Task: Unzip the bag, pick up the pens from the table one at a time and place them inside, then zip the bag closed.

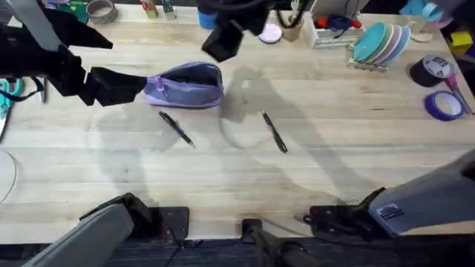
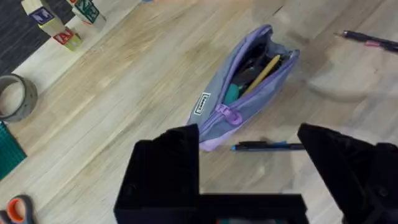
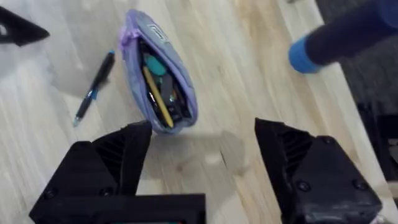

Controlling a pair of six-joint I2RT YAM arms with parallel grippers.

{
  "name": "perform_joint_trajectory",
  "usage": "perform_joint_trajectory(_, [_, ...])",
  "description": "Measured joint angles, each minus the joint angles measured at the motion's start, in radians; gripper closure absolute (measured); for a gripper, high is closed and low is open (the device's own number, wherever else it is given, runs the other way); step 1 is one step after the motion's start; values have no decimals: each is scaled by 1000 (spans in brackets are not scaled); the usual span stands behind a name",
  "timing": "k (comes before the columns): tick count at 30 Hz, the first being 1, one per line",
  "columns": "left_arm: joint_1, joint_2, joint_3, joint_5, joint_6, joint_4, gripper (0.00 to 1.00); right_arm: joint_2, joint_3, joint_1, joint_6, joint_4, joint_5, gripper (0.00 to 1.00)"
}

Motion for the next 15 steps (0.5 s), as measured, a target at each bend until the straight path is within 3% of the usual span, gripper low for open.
perform_joint_trajectory(15, [0,0,0,0,0,0,7,-168,-195,-163,100,-70,0,5])
